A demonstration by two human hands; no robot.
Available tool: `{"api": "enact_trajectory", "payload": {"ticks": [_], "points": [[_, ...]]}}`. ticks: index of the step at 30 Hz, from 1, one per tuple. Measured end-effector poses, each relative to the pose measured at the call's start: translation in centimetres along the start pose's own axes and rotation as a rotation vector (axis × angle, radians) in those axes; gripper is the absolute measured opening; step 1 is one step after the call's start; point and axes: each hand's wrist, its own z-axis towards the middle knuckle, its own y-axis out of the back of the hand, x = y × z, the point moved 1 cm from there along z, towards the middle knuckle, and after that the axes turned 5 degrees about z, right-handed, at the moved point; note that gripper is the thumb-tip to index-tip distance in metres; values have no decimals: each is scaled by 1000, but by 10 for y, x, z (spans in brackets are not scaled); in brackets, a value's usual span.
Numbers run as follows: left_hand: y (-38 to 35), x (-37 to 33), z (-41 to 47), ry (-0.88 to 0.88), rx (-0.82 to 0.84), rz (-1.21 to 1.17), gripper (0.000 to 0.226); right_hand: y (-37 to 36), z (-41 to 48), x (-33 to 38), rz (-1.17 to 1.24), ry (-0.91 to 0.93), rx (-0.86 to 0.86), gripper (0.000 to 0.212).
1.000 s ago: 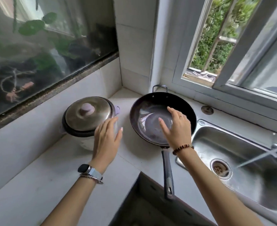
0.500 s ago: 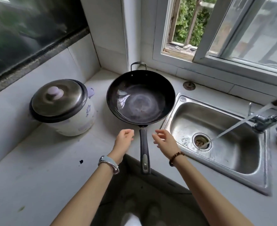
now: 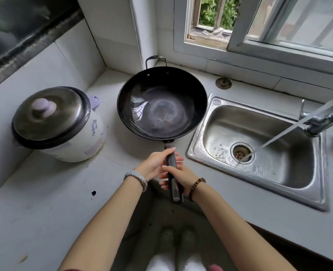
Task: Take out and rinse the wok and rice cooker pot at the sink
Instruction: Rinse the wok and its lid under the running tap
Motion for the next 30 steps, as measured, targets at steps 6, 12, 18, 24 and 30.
{"api": "enact_trajectory", "payload": {"ticks": [6,12,18,24,30], "points": [[-2,-3,9,-65,25,149,25,-15,-3,-6,-101,104,-172,8],[-5,-7,11,-194,-78,321,22,-17,-8,-4,-172,291,-299,25],[-15,-2,-2,-212,-104,391,23,-15,-27,-7,-142,319,-298,30],[-40,11,-17,-227,5,423,35,-2,-58,-20,-93,354,-338,24],[-90,18,-27,-279,138,515,31,31,-96,-23,-28,386,-413,22]]}}
